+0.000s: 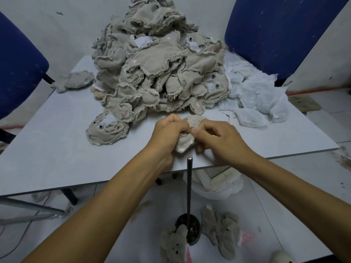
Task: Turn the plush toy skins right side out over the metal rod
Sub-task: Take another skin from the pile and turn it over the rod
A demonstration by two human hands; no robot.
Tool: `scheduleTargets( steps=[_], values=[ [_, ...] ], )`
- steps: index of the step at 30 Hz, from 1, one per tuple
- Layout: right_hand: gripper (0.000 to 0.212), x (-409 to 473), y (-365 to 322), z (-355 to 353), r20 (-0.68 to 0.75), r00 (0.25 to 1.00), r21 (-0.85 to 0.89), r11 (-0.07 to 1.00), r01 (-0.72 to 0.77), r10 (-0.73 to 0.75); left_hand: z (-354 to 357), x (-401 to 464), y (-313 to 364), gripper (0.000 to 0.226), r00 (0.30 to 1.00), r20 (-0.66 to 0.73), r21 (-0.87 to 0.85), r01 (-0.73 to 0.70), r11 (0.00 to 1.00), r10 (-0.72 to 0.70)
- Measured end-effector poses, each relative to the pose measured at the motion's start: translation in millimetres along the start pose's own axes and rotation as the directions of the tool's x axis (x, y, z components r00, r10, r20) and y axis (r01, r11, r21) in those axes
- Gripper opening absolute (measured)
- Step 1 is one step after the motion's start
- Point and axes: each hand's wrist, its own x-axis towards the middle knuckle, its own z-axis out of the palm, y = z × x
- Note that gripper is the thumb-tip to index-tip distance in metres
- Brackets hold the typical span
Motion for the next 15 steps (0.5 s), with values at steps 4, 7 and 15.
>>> scheduleTargets(
  steps=[4,7,15],
  values=[
    [0.021,-10,-6,3,0.119,0.993,0.001,1.000,0.002,-0.002,-1,0,1,0.034,0.997,-0.074,0.019,-0.010,1.000,0.012],
    [0.032,-13,-8,12,0.057,0.998,-0.081,0.997,0.011,-0.007,1,1,-5,0.033,0.989,-0.144,0.045,-0.027,0.999,0.033],
    [0.033,-9,-4,12,-0.122,0.974,-0.295,0.943,0.151,-0.194,3,-6,1,0.024,0.996,0.090,-0.146,0.026,0.989,-0.013]
  ],
)
